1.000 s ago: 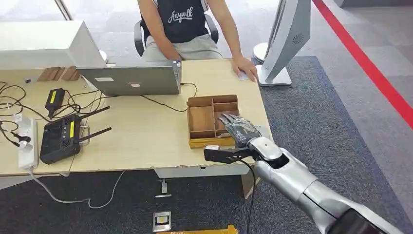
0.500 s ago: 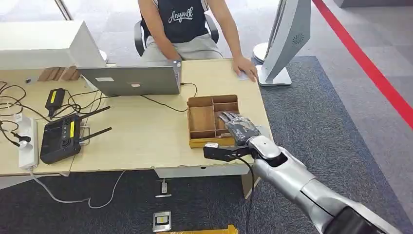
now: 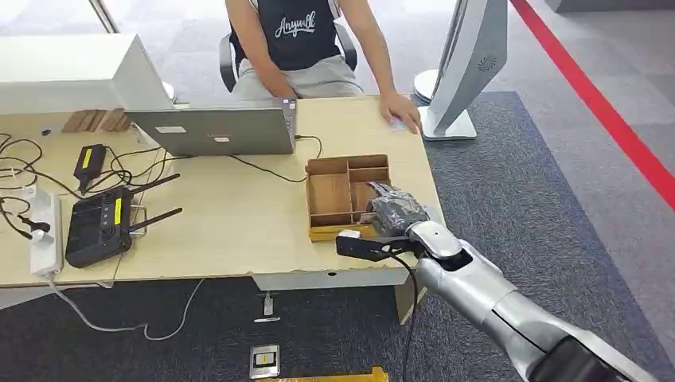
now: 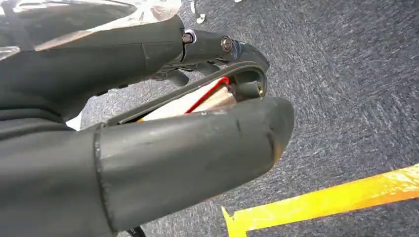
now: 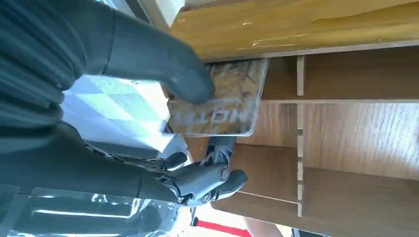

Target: Pass the card to the sensor for recognition and then transmit it.

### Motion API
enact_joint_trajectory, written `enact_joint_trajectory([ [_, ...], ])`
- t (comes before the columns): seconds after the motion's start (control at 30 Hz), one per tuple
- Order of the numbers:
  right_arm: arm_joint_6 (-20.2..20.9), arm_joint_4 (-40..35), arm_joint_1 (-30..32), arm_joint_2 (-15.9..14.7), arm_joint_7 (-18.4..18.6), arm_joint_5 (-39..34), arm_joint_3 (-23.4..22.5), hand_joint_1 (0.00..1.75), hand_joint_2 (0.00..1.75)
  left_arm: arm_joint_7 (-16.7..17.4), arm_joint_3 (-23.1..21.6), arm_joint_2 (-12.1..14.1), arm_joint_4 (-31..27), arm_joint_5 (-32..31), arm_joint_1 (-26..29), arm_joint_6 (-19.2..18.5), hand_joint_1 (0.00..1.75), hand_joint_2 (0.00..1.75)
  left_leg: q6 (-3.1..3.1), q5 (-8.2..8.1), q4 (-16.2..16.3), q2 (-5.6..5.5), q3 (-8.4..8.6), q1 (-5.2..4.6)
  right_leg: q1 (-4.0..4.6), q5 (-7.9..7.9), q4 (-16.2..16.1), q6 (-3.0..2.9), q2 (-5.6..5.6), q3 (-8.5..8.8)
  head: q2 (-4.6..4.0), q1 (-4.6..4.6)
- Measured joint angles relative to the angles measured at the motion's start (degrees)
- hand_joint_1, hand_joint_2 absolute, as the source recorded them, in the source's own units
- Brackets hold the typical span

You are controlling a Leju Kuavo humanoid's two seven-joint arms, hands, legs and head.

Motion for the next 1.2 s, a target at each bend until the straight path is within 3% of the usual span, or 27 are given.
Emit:
enact_joint_trajectory([
  [0.83,-0.37,-0.02,0.19,-0.02,0.0,-1.01,-0.81,1.75,1.75,-0.17,0.0,0.0,0.0,-0.24,0.0,0.22,0.0,0.0,0.0,0.0,0.0,0.0,0.01,0.0,0.0,0.0,0.0,0.0,0.0,0.0,0.0,-0.02],
  [1.1,-7.43,-3.13,-0.14,-0.44,1.82,-0.18,-2.23,1.75,1.75,-0.42,0.0,0.0,0.0,-0.28,0.02,0.2,0.0,0.0,0.0,0.0,0.0,0.0,0.01,0.0,0.0,0.01,0.01,-0.01,0.0,0.0,0.0,0.0],
  [1.2,-7.96,-6.76,-1.24,-1.25,3.63,0.57,-3.91,1.75,1.75,-0.52,0.0,0.0,0.0,-0.48,0.05,0.22,0.0,0.0,0.0,0.01,0.01,0.0,0.01,0.0,0.0,0.01,0.01,0.0,0.0,0.0,0.0,0.0],
])
